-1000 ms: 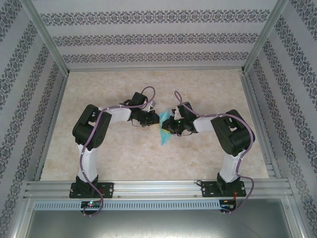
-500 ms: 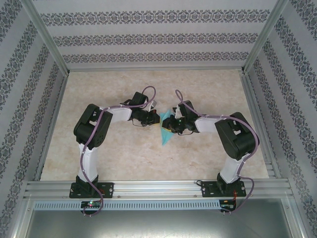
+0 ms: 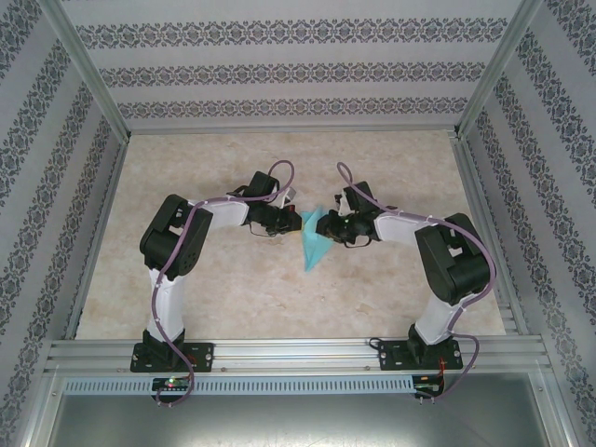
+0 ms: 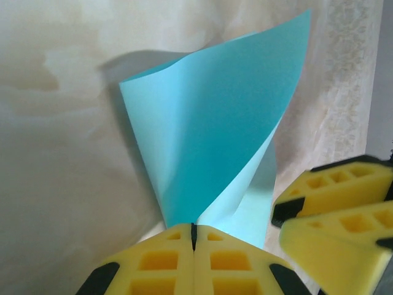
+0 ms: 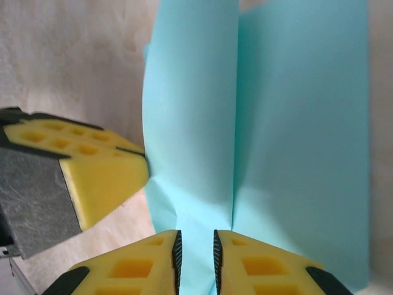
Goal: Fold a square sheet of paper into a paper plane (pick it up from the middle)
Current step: Fourth fold the wing at the center of the table.
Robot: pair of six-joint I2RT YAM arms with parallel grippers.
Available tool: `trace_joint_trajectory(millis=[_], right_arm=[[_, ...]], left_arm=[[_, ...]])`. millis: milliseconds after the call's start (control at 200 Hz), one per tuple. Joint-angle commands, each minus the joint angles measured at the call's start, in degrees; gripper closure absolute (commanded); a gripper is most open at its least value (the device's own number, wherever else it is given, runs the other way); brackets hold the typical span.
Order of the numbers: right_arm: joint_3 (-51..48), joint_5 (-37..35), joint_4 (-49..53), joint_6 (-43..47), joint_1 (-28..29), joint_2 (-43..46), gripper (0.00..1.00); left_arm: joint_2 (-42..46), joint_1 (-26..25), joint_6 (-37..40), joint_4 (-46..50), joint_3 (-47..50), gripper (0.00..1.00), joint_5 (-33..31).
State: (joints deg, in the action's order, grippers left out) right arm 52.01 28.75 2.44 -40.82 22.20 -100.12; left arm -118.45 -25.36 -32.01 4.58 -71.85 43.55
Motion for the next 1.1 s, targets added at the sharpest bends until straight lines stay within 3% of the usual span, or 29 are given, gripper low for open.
trace_joint_trajectory(millis=[0, 325, 1094], right_arm=[[3.1, -0.9, 1.4, 2.9, -0.9, -1.2, 0.78], [9.2, -3.0, 7.0, 6.4, -2.4, -6.3, 0.79], [10.9, -0.5, 3.5, 5.8, -0.8, -7.3, 0.88]], left_arm=[[-0.8, 0.2, 2.2, 1.6, -1.7, 0.99, 1.2], [-1.4, 0.0, 3.8, 3.4, -2.8, 0.99, 1.1], [-4.3, -0.7, 6.5, 7.0, -6.2, 0.99, 0.9]])
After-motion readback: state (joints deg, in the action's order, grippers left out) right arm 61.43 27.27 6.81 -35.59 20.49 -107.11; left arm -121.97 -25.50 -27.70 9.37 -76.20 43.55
